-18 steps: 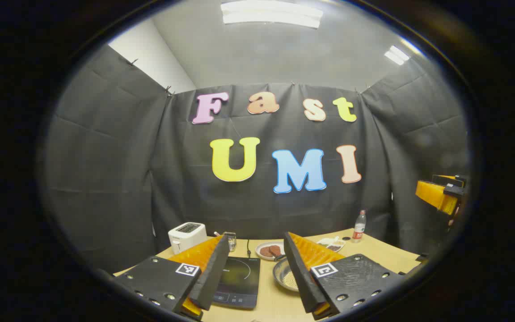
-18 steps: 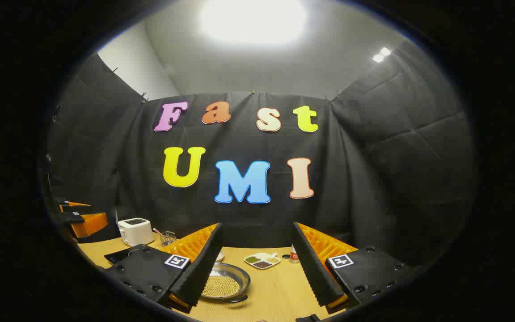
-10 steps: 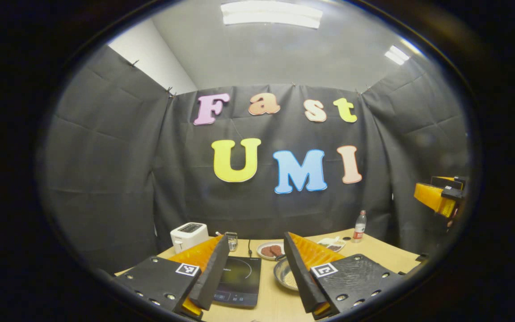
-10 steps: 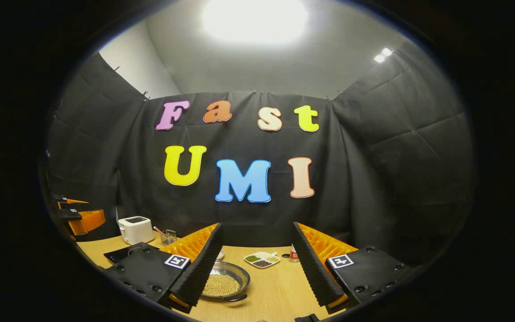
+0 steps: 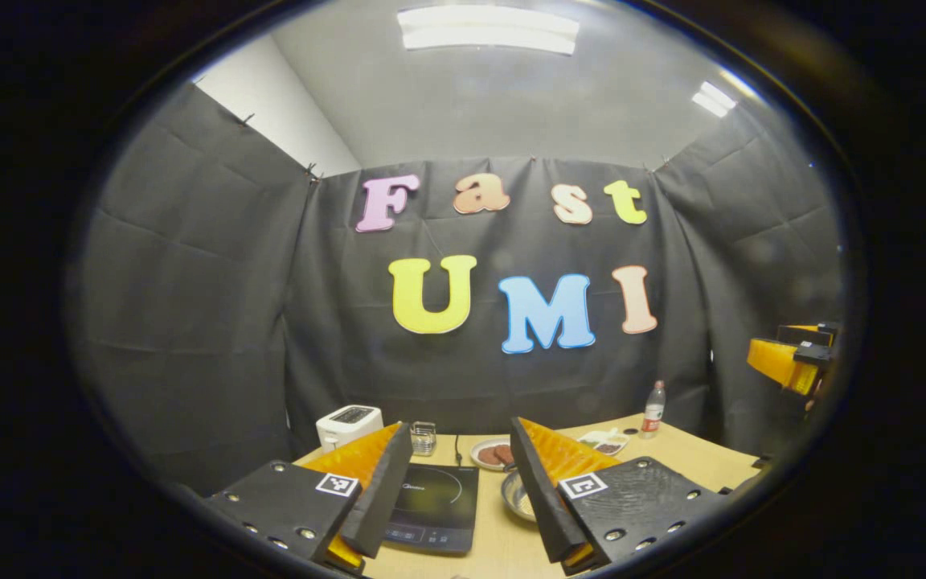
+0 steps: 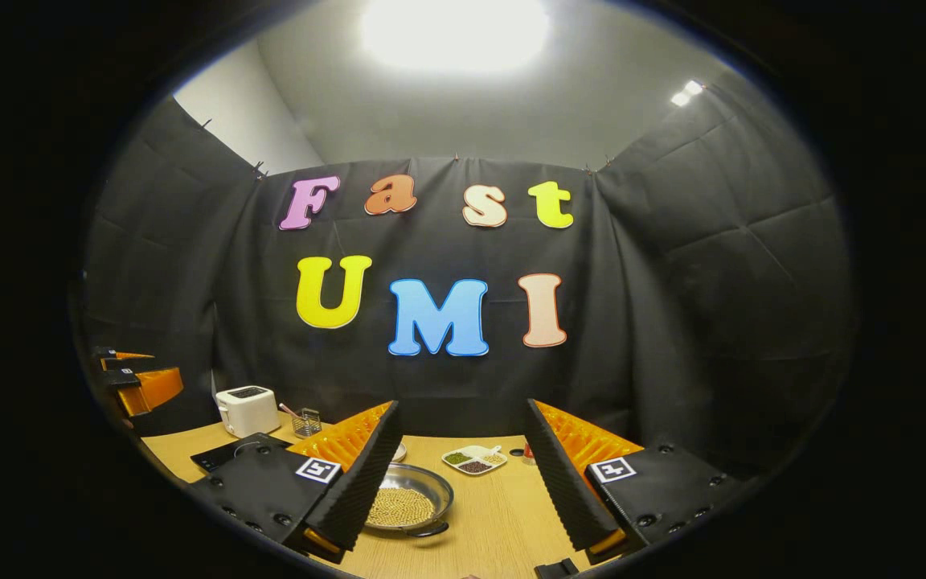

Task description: First push the handle of the pot to place it horizontally, then grasp the pot with both hands and set it on the induction cooktop.

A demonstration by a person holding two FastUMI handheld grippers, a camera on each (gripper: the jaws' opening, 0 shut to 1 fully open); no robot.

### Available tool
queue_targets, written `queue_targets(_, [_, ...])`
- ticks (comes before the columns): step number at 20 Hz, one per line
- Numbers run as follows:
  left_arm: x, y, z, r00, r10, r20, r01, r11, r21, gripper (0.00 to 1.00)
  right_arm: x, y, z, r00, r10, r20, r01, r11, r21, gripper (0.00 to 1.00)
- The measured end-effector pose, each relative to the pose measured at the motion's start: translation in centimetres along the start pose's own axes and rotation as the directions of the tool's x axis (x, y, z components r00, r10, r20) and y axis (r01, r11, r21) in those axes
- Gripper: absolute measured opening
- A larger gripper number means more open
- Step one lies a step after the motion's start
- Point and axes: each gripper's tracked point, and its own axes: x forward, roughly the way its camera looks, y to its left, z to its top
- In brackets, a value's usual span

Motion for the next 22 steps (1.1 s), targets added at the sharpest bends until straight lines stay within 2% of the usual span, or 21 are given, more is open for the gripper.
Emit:
queue_targets(11, [0.5, 1.3, -0.1, 1.0, -0.001, 0.007, 0.001, 1.0, -0.004, 0.72, 0.6, 1.3, -0.6, 0.999, 0.011, -0.031, -0.011, 1.0, 0.002, 0.96])
queue_targets(13, [0.8, 1.8, -0.3, 1.0, 0.0, 0.003, 0.0, 1.0, -0.006, 0.72, 0.6, 1.8, -0.6, 0.999, 0.015, -0.033, -0.015, 1.0, -0.002, 0.93])
queue_targets(15, [1.0, 2.4, -0.5, 1.0, -0.001, 0.0, 0.001, 1.0, -0.012, 0.72, 0.7, 2.6, -0.2, 1.0, 0.024, -0.02, -0.024, 1.0, -0.004, 0.82])
queue_targets(17, [1.3, 2.9, -0.5, 1.0, -0.004, 0.0, 0.004, 1.0, -0.014, 0.75, 0.7, 3.0, -0.2, 1.0, 0.024, -0.013, -0.024, 1.0, -0.018, 0.77])
queue_targets(18, [1.4, 3.1, -0.5, 1.0, -0.005, -0.002, 0.005, 1.0, -0.012, 0.72, 0.8, 3.2, -0.2, 1.0, 0.02, -0.015, -0.021, 0.999, -0.026, 0.68])
queue_targets(22, [1.8, 4.5, -0.6, 1.0, -0.011, 0.006, 0.011, 1.0, -0.009, 0.72, 0.7, 4.4, 0.0, 1.0, 0.012, -0.004, -0.012, 1.0, -0.013, 0.33])
